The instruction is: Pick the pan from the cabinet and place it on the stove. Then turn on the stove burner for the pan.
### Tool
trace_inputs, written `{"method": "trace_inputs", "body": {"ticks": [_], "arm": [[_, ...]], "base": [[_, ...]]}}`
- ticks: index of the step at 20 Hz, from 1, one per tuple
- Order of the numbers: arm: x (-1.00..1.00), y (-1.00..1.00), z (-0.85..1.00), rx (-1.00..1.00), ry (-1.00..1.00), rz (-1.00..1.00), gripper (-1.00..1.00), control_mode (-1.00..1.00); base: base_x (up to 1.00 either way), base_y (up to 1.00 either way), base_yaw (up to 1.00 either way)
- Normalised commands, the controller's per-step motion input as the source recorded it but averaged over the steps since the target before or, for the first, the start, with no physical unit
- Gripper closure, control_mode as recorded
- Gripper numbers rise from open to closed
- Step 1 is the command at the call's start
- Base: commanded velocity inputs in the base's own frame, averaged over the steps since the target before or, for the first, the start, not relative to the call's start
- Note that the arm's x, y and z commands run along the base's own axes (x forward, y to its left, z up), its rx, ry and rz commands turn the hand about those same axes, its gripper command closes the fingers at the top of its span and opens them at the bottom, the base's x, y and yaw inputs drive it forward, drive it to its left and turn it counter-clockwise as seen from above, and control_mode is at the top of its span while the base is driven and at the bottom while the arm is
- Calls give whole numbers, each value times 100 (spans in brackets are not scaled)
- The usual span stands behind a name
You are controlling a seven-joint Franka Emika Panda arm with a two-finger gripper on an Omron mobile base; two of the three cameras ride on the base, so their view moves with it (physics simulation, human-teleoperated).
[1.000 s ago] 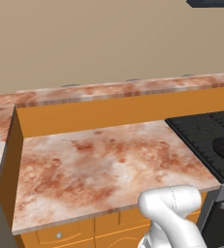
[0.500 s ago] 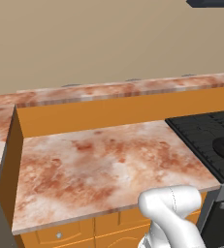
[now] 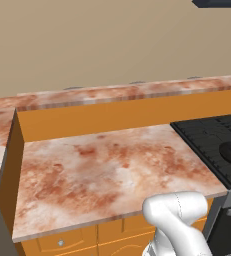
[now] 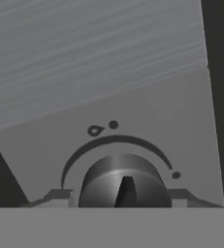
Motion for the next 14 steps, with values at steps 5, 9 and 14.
{"method": "trace_inputs", "body": {"ticks": [5,9,14], "arm": [[-57,26,0,0,1,2,-100,-100],[-58,35,0,0,2,3,-100,-100],[-69,25,13,0,0,1,-100,-100]], "base": [[0,0,0],[0,0,0],[0,0,0]]}}
